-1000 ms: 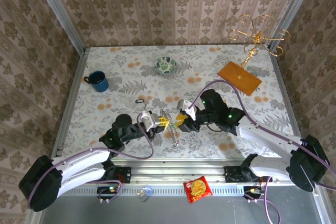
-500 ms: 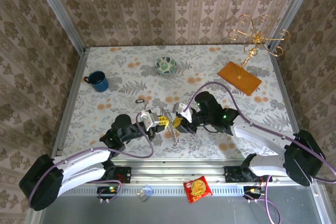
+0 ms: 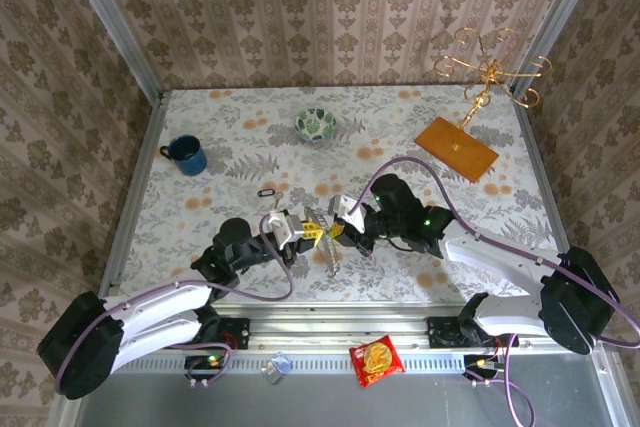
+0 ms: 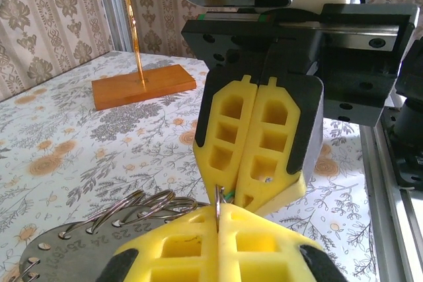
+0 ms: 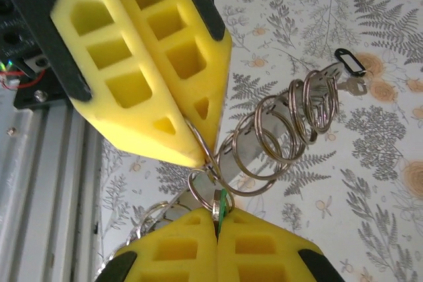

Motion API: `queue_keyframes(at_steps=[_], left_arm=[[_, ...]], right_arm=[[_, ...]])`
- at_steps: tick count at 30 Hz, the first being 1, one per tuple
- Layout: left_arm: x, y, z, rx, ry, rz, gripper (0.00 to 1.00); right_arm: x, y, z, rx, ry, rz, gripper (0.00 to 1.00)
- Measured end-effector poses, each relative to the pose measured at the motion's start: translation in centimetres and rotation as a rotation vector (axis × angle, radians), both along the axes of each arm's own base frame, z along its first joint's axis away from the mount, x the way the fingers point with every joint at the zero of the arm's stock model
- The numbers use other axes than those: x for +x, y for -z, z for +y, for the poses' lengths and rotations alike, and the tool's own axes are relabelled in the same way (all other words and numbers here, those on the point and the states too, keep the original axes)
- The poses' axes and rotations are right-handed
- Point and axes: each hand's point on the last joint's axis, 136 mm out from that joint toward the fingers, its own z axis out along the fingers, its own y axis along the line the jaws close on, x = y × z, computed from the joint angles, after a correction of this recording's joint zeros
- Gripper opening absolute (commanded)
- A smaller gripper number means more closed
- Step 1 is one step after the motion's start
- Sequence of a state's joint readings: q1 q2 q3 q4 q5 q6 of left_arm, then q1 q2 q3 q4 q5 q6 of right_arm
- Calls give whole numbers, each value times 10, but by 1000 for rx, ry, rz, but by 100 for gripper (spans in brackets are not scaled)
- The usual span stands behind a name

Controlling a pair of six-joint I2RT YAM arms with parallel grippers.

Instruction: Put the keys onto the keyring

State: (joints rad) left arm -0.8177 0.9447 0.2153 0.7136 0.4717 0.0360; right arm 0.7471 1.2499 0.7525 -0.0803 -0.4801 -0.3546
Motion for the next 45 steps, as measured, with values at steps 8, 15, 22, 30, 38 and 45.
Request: queue_keyframes(at_steps=[8, 15, 22, 30, 38, 45], left_arm=[[2, 5, 0, -1, -9, 6, 0], [2, 6, -1, 3, -14, 7, 0], [3, 9, -1, 11, -17, 14, 0], [2, 7, -2, 4, -13, 7, 0], [-3, 11, -5, 10, 21, 17, 0], [-9, 16, -8, 18, 62, 31, 0]], right_arm=[[4, 11, 1, -53, -21, -23, 0], [1, 14, -1, -68, -31, -20, 0], [1, 20, 0, -85, -34, -1, 0], [3, 14, -8, -60, 0, 3, 33], [-4, -31, -28, 82, 15, -45, 32], [-12, -33, -13, 150, -54, 22, 27]])
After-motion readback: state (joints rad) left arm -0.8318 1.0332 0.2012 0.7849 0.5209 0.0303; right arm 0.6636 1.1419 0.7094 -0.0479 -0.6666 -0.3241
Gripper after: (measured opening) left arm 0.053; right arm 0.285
